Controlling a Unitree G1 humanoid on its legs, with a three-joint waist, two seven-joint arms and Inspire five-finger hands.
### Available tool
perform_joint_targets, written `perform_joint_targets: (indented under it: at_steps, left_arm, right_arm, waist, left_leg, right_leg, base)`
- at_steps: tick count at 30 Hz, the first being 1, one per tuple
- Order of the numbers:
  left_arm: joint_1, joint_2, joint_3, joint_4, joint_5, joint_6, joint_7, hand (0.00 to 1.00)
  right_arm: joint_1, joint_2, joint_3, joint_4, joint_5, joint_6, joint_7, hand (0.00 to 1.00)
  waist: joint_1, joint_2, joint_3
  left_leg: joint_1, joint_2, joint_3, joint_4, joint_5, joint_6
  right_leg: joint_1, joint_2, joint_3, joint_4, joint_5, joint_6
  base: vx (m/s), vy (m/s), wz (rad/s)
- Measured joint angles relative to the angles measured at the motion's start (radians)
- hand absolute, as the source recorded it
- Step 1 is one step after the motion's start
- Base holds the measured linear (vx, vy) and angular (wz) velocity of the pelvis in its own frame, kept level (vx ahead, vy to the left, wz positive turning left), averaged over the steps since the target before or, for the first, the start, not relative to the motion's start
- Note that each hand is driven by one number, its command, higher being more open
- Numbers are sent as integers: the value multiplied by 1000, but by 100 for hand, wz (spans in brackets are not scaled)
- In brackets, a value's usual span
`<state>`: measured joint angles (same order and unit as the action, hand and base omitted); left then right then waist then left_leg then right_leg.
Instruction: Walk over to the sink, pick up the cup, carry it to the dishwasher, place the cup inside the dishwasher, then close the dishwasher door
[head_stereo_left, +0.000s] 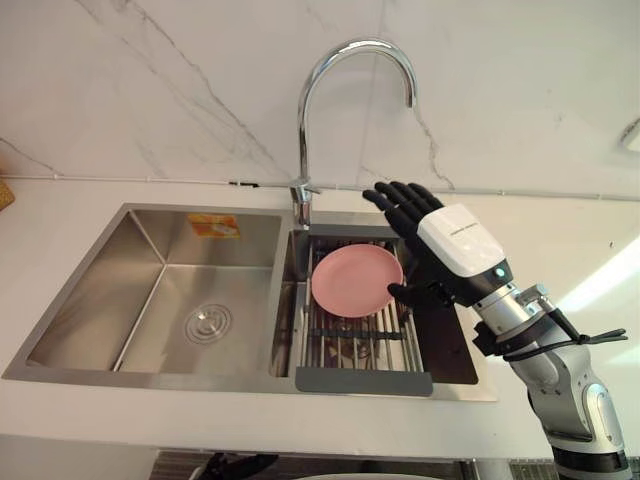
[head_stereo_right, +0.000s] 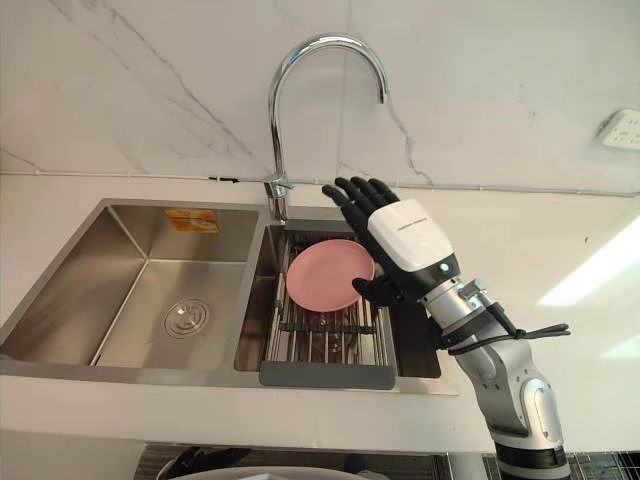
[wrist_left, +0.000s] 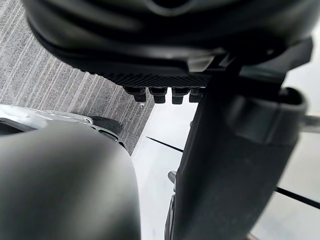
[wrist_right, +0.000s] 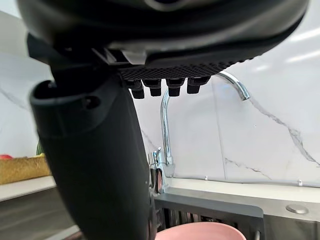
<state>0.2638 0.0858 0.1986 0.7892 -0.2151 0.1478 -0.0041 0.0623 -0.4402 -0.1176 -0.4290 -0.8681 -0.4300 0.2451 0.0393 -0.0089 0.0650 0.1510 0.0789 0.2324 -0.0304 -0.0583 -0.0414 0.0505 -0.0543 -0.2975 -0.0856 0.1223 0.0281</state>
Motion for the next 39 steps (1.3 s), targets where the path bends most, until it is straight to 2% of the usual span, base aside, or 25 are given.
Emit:
perform_joint_targets:
  at_steps: [12, 17, 31, 39]
  left_arm:
    - [14, -1, -4, -18, 0, 0, 1, 100]
    - [17, 0, -12, -24, 0, 0, 3, 100]
    - [16, 27, -72, -24, -2, -1, 3, 100]
    - [14, 36, -93, -24, -2, -2, 7, 100]
  right_arm:
    - [51, 0, 66, 17, -117, 7, -10, 100]
    - [66, 2, 88, 72, -141, 43, -19, 100]
    - [66, 30, 187, 263, -198, 130, -133, 100]
    - [61, 45, 220, 295, -275, 130, -198, 100]
  waist:
    - [-1, 0, 0]
    - [0, 1, -1]
    - [2, 3, -1]
    - [3, 4, 0]
  left_leg:
    - [0, 0, 2, 0, -1, -1]
    - [-1, 0, 1, 0, -1, -1]
    - [-3, -1, -7, -3, 0, -1]
    - [-2, -5, -18, -4, 1, 0]
  right_leg:
    - [-1, 0, 2, 0, 0, 0]
    - [-2, 0, 2, -1, 0, 0]
    - [-4, -1, -3, -1, -1, 0]
    - [1, -5, -12, -1, -2, 2]
  base:
    - [0, 0, 0]
    - [0, 0, 0]
    - [0, 0, 0]
    - [0, 0, 3]
